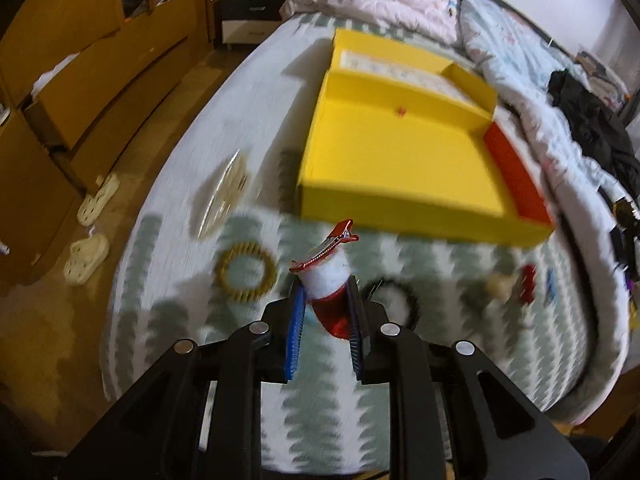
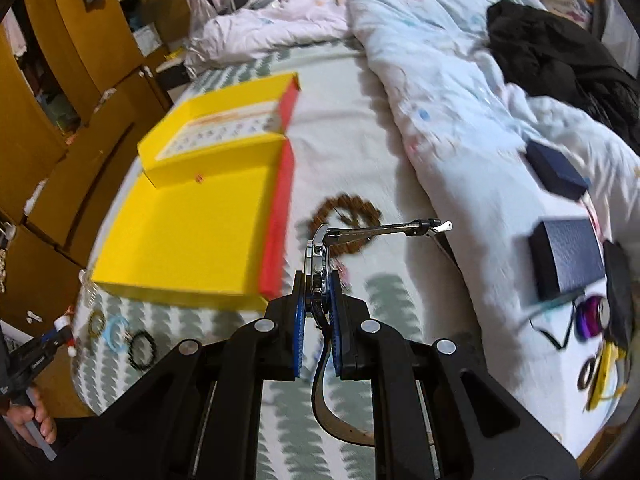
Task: Organize jewelry
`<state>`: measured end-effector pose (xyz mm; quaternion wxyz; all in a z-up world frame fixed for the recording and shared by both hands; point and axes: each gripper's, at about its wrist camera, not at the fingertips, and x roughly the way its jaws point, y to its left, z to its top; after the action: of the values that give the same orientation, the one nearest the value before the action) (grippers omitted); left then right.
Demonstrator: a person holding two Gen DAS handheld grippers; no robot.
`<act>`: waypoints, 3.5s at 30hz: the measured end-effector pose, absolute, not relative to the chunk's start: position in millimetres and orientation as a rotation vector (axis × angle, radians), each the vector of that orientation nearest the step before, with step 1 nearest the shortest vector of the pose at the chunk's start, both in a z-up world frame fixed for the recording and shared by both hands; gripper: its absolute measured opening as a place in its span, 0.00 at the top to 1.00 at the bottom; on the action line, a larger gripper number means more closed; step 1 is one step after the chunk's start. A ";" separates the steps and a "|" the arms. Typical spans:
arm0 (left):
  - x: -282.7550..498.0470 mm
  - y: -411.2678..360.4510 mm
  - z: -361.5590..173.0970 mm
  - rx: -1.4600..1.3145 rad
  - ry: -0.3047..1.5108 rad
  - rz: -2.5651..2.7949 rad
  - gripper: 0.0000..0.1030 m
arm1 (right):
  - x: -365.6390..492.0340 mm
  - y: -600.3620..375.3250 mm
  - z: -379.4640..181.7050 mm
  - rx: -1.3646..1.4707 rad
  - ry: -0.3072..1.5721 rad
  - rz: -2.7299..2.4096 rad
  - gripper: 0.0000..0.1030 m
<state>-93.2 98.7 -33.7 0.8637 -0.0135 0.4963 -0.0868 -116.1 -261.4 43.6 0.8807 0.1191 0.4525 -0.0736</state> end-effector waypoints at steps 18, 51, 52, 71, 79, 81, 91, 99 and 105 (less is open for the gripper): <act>-105.8 103.1 -95.7 0.034 1.132 -0.071 0.81 | -133.5 -298.4 -33.8 0.280 1.095 -0.260 0.89; -111.5 95.9 -75.3 0.043 1.024 -0.049 0.30 | -120.0 -271.0 -30.7 0.229 1.047 -0.249 0.48; -113.9 94.4 -70.9 0.048 1.004 -0.054 0.24 | -121.8 -268.6 -27.3 0.224 1.036 -0.250 0.40; -116.5 99.6 -52.2 -0.082 1.074 -0.227 0.16 | -127.1 -223.3 -12.5 0.141 1.006 -0.199 0.33; -115.5 95.0 -56.8 -0.041 1.098 -0.205 0.12 | -127.5 -223.6 -12.8 0.140 1.011 -0.198 0.33; -117.4 89.5 -56.7 -0.005 1.096 -0.208 0.12 | -128.0 -222.1 -11.5 0.136 1.009 -0.194 0.33; -126.4 68.7 -48.5 0.081 1.066 -0.294 0.09 | -127.7 -204.4 -17.3 0.106 1.019 -0.170 0.29; -104.2 63.0 -51.4 0.027 1.098 -0.370 0.09 | -122.0 -201.7 -20.2 0.107 1.024 -0.161 0.29; -83.3 48.7 -46.4 0.034 1.112 -0.398 0.09 | -117.9 -200.4 -20.0 0.105 1.027 -0.159 0.29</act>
<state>-83.3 48.7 -46.4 0.8305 0.0162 0.5241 -0.1877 -117.9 -200.4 -20.0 0.8666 0.0501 0.4907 -0.0761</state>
